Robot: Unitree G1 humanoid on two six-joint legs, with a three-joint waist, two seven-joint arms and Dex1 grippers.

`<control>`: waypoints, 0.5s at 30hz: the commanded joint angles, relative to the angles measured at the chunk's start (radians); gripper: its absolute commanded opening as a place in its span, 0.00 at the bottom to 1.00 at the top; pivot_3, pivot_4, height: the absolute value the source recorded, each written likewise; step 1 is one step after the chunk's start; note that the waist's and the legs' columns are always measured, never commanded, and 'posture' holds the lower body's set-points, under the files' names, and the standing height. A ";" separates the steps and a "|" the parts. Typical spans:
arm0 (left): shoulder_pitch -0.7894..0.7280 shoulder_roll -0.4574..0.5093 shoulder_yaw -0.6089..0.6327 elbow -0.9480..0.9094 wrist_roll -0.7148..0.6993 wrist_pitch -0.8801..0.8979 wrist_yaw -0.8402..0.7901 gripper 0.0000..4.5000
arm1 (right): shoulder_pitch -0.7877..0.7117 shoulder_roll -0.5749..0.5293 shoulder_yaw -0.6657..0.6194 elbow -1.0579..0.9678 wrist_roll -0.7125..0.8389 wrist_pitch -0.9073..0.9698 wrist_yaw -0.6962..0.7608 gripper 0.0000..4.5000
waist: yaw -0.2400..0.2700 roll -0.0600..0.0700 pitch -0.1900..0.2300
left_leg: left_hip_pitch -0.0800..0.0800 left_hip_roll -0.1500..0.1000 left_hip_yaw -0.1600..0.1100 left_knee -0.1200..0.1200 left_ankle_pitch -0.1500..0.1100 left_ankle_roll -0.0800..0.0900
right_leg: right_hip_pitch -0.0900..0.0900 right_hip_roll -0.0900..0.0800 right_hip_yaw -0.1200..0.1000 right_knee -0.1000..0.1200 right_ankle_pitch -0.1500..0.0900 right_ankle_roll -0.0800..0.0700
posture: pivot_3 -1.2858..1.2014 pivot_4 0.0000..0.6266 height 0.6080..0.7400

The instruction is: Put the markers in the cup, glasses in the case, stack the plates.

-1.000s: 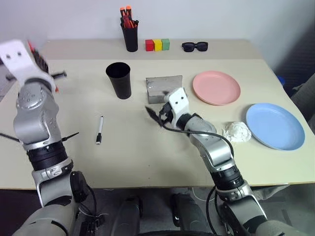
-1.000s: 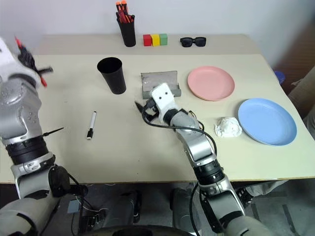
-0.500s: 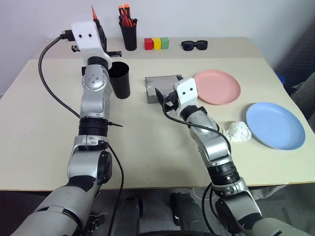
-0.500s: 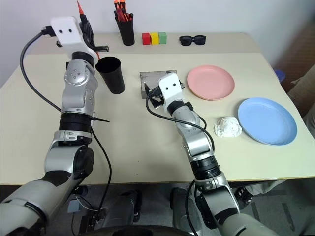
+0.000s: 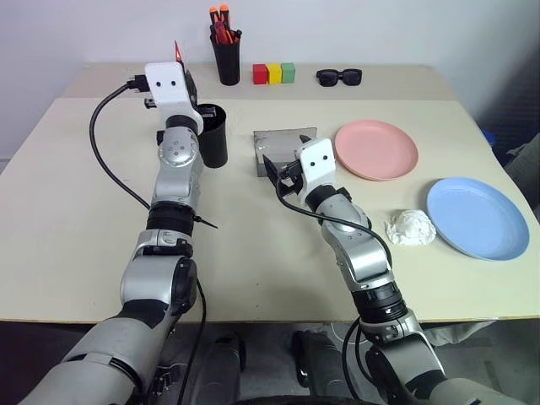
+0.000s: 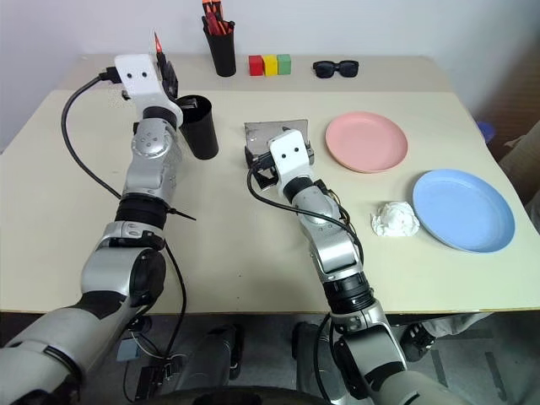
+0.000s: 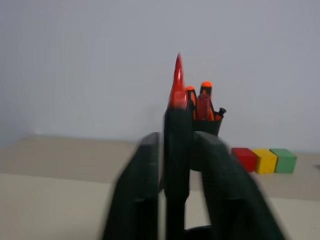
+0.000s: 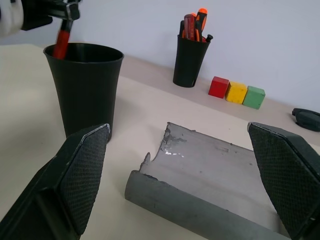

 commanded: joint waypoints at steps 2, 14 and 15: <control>0.000 -0.008 0.004 -0.031 -0.013 -0.023 0.005 0.65 | -0.009 0.006 -0.001 -0.042 0.000 -0.008 0.009 1.00 | -0.003 0.000 0.000 | 0.000 0.000 0.000 0.000 0.000 0.000 | 0.000 0.000 0.000 0.000 0.000 0.000 | 0.52 0.24 1.00; 0.067 0.054 0.154 -0.393 -0.112 0.269 0.156 0.65 | 0.003 0.000 0.005 -0.059 0.003 0.005 0.029 1.00 | -0.008 0.000 0.000 | 0.000 0.000 0.000 0.000 0.000 0.000 | 0.000 0.000 0.000 0.001 0.000 0.000 | 0.52 0.24 1.00; 0.085 0.068 0.169 -0.453 -0.128 0.346 0.162 0.65 | 0.007 -0.006 0.007 -0.062 0.005 0.008 0.039 1.00 | -0.007 0.000 0.000 | 0.000 0.000 -0.001 0.000 0.000 0.000 | 0.000 0.000 0.000 0.002 0.000 0.000 | 0.52 0.24 1.00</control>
